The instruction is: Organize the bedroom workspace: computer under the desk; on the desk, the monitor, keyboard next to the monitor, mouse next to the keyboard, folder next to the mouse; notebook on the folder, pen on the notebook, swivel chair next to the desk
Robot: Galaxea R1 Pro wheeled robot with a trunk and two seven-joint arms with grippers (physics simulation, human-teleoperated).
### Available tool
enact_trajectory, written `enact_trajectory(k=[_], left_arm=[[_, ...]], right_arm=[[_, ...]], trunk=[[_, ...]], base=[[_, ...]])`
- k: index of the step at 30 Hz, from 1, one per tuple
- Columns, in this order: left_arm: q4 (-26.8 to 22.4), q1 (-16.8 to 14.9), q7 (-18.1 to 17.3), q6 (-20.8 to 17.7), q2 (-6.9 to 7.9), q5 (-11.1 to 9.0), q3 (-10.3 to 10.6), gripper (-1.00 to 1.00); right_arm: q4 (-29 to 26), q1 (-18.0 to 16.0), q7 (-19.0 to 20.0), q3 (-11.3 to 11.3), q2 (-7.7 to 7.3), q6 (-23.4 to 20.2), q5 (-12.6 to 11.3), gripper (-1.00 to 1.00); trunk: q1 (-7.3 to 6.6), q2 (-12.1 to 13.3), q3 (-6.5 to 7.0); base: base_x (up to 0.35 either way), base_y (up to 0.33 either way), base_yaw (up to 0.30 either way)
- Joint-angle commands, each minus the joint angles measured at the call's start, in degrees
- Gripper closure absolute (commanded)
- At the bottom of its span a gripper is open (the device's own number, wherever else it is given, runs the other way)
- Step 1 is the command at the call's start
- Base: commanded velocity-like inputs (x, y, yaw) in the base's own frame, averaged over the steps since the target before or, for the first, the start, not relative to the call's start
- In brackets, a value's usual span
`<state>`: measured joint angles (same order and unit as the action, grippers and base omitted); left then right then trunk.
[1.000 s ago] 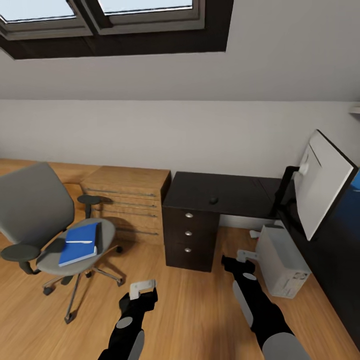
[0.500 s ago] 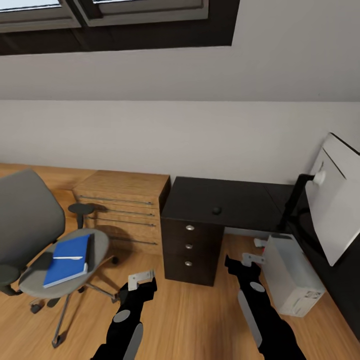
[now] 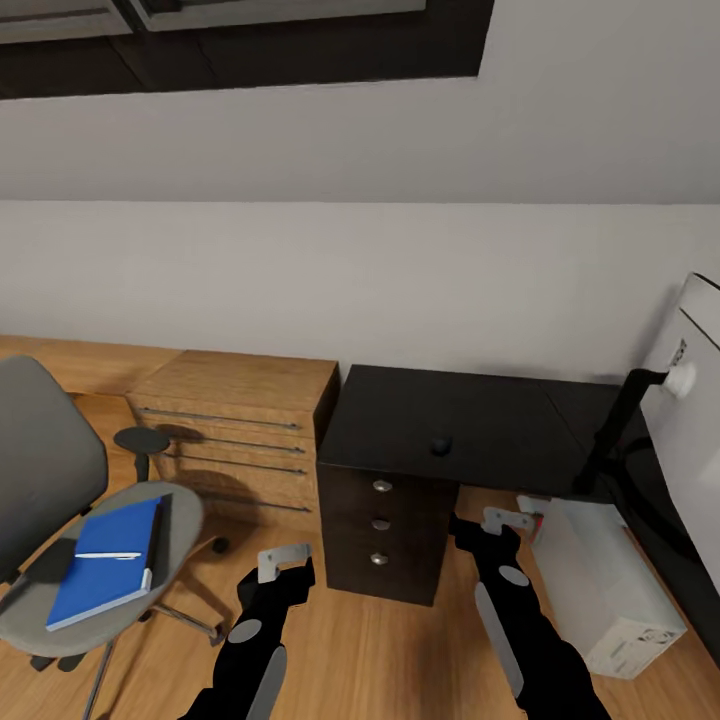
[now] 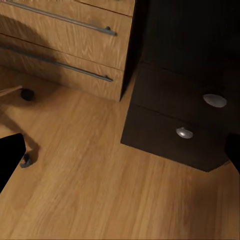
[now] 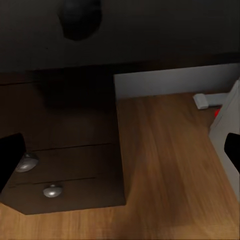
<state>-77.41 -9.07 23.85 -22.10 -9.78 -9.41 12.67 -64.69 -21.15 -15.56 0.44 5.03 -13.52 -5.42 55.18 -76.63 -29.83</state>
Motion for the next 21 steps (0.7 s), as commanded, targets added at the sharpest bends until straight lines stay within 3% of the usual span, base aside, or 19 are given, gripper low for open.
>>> enact_trajectory(k=[1,21], left_arm=[[-0.1,0.0,0.5,-0.2,0.02,-0.6,0.1,-1.0],[0.0,0.0,0.5,-0.5,0.02,-0.6,0.6,-1.0]], right_arm=[[-0.1,0.0,-0.3,0.1,0.01,-0.2,-0.6,-1.0],[0.1,0.0,-0.2,0.4,-0.19,0.1,-0.6,-1.0]], trunk=[[0.03,0.0,-0.06],[0.03,0.0,-0.06]], base=[[0.322,0.0,0.0],[0.322,0.0,0.0]])
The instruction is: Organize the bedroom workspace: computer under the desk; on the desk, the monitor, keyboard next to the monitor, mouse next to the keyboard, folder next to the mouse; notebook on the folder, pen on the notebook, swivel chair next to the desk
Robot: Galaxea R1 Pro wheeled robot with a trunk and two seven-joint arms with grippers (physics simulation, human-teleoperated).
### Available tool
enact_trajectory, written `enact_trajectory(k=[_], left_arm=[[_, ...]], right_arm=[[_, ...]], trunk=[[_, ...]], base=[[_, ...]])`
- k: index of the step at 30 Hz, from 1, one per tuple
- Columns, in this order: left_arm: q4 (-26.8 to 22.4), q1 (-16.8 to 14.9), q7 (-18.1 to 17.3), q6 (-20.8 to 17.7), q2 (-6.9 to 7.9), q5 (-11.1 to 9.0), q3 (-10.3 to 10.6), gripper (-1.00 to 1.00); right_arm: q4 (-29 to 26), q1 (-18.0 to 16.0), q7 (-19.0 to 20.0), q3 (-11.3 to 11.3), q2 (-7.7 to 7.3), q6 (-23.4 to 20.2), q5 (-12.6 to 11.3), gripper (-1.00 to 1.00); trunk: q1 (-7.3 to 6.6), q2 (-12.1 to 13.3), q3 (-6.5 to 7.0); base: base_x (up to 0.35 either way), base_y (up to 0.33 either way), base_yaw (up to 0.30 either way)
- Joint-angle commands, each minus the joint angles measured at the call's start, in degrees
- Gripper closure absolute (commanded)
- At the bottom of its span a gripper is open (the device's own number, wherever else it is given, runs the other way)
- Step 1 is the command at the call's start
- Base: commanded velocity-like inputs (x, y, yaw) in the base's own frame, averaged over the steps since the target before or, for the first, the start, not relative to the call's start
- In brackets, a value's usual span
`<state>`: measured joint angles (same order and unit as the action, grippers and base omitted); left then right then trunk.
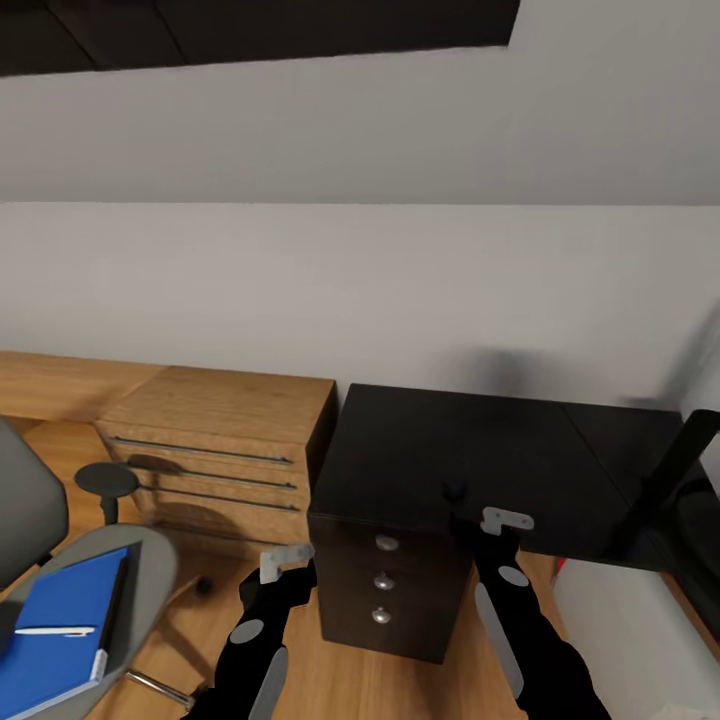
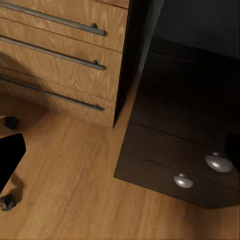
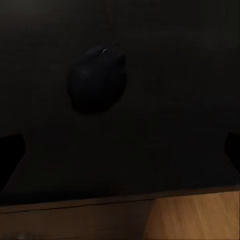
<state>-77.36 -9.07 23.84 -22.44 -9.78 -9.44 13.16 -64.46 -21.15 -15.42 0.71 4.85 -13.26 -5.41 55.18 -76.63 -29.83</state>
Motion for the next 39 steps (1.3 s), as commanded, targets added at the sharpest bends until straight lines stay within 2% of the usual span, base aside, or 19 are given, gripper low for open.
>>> enact_trajectory(k=[1,12,18,28,39], left_arm=[[-0.1,0.0,0.5,-0.2,0.02,-0.6,0.1,-1.0],[-0.1,-0.1,0.5,-0.2,0.02,-0.6,0.1,-1.0],[-0.1,0.0,0.5,-0.2,0.02,-0.5,0.1,-1.0],[-0.2,0.0,0.5,-0.1,0.02,-0.6,0.1,-1.0],[-0.2,-0.1,0.5,-0.1,0.02,-0.6,0.1,-1.0]], right_arm=[[-0.1,0.0,-0.3,0.1,-0.01,-0.2,-0.6,-1.0],[0.5,0.0,0.0,0.1,-0.01,-0.2,-0.5,-1.0],[4.5,0.0,0.0,0.4,0.03,-0.1,-0.6,-1.0],[7.5,-0.2,0.0,0.4,0.07,-0.1,-0.6,-1.0],[8.0,-0.2,0.0,0.3,0.07,-0.1,-0.6,-1.0]], trunk=[[0.03,0.0,-0.06],[0.03,0.0,-0.06],[0.03,0.0,-0.06],[0.03,0.0,-0.06],[0.03,0.0,-0.06]], base=[[0.322,0.0,0.0],[0.322,0.0,0.0],[0.267,0.0,0.0],[0.032,0.0,0.0],[0.001,0.0,0.0]])
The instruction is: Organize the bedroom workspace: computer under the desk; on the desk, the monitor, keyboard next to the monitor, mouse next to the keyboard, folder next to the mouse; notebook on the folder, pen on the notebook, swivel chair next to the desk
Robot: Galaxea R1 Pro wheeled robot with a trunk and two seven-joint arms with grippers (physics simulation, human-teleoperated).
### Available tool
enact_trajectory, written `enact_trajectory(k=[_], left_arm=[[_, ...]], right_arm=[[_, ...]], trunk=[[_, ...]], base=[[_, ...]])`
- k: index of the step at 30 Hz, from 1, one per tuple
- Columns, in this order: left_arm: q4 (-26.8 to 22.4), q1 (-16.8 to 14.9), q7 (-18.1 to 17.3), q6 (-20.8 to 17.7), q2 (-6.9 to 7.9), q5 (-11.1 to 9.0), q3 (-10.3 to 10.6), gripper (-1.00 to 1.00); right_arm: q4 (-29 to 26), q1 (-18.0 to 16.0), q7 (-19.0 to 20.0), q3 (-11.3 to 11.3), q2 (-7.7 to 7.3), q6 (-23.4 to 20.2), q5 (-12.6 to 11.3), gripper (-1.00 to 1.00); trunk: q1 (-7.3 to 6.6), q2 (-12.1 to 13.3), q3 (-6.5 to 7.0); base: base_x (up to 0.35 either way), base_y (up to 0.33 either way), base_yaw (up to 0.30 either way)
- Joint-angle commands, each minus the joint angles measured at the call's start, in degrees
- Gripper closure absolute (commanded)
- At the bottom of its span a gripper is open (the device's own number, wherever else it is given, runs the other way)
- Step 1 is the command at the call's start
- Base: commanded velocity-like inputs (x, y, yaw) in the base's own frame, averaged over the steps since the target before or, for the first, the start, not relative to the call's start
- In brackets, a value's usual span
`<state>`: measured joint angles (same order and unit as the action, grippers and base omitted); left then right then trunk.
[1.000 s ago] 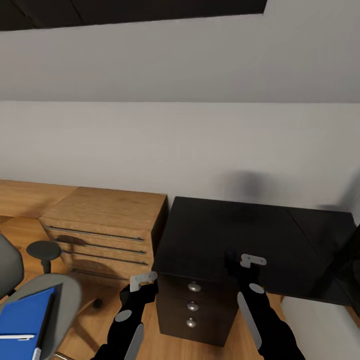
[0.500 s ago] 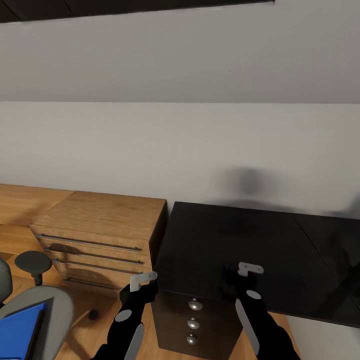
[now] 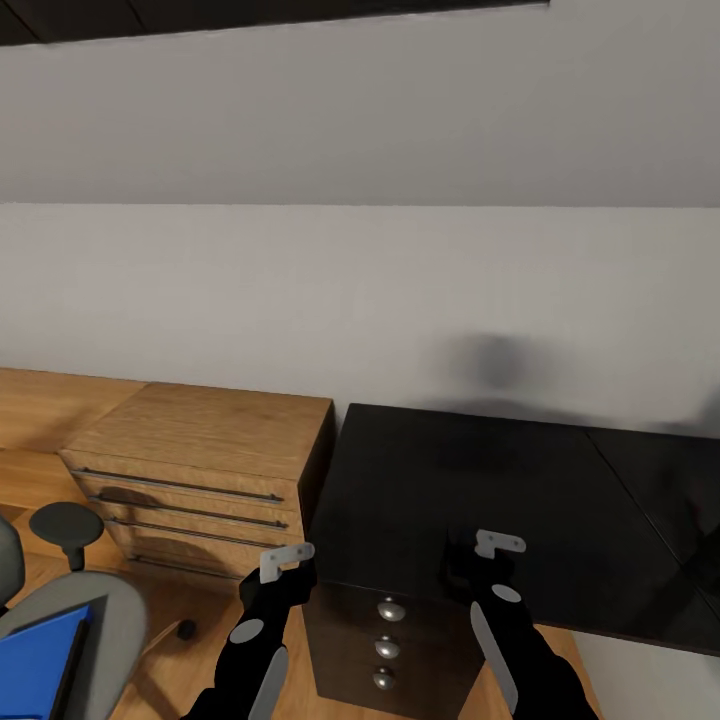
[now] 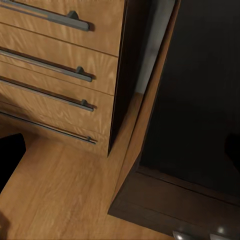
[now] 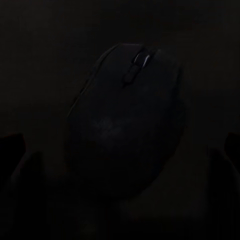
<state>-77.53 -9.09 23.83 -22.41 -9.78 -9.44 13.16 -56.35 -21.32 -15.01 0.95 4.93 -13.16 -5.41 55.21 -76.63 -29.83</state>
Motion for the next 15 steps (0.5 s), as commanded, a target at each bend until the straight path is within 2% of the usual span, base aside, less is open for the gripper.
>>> enact_trajectory(k=[1,15], left_arm=[[-0.1,0.0,0.5,-0.1,0.02,-0.6,0.1,-1.0],[-0.1,0.0,0.5,-0.1,0.02,-0.6,0.1,-1.0]], right_arm=[[-0.1,0.0,-0.4,0.1,-0.01,-0.2,-0.6,-1.0],[0.0,0.0,-0.4,0.1,-0.07,-0.2,-0.6,-1.0]], trunk=[[0.0,0.0,-0.06],[0.0,0.0,-0.06]], base=[[0.0,0.0,0.0],[0.0,0.0,0.0]])
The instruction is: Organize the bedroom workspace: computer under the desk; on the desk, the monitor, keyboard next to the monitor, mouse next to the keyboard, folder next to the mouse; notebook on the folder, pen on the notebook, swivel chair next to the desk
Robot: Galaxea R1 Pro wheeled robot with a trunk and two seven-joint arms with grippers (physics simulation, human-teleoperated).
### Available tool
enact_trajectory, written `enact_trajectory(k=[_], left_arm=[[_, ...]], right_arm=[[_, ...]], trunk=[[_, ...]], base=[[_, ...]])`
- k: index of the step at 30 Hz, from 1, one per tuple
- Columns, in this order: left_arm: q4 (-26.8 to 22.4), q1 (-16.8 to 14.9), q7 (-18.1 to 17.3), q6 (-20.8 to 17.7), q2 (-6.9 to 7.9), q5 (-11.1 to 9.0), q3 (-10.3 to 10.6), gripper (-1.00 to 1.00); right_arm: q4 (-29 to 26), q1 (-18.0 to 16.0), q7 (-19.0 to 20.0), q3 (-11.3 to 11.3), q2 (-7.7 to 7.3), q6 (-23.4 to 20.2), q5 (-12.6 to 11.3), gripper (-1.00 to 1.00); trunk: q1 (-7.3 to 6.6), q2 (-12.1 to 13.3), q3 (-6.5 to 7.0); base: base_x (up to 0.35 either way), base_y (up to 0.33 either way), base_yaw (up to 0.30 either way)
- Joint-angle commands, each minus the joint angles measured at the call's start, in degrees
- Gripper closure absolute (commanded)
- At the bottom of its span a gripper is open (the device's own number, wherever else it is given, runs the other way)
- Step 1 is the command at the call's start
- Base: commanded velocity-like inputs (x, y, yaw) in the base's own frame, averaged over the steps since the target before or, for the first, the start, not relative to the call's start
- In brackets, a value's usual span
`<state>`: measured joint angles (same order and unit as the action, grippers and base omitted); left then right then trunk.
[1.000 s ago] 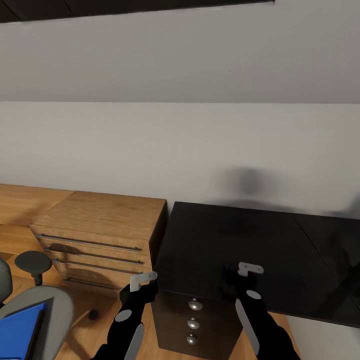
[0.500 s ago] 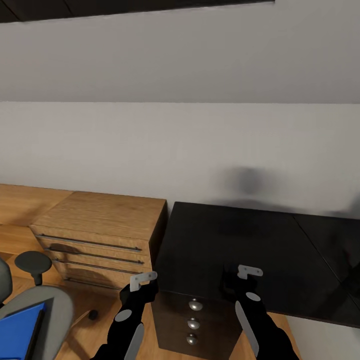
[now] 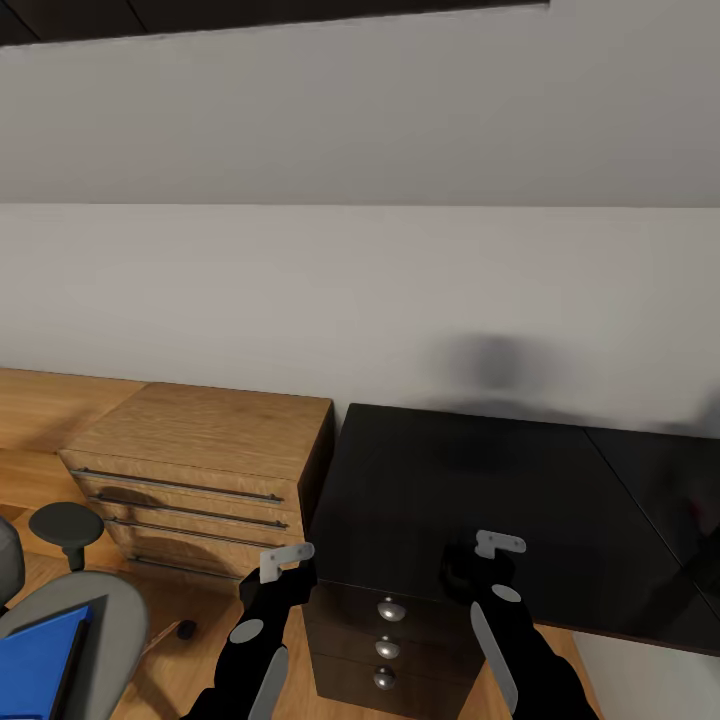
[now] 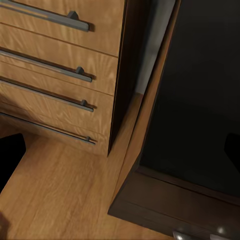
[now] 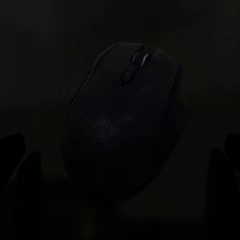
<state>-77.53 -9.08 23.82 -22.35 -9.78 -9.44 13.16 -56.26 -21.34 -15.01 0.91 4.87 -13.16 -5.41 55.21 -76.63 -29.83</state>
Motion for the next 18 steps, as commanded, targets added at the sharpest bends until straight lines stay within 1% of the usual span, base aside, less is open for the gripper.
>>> enact_trajectory(k=[1,7,18], left_arm=[[-0.1,0.0,0.5,-0.2,0.02,-0.6,0.1,-1.0],[-0.1,0.0,0.5,-0.2,0.02,-0.6,0.2,-1.0],[-0.1,0.0,0.5,-0.2,0.02,-0.6,0.4,-1.0]], right_arm=[[-0.1,0.0,-0.4,0.1,-0.02,-0.2,-0.6,-1.0],[-0.1,0.0,-0.4,0.1,-0.03,-0.2,-0.6,-1.0],[-0.1,-0.1,-0.7,0.1,0.04,-0.2,-0.6,-1.0]], trunk=[[0.0,0.0,-0.06],[0.0,0.0,-0.06],[0.0,0.0,-0.06]], base=[[0.012,0.0,0.0],[0.133,0.0,0.0],[0.011,0.0,0.0]])
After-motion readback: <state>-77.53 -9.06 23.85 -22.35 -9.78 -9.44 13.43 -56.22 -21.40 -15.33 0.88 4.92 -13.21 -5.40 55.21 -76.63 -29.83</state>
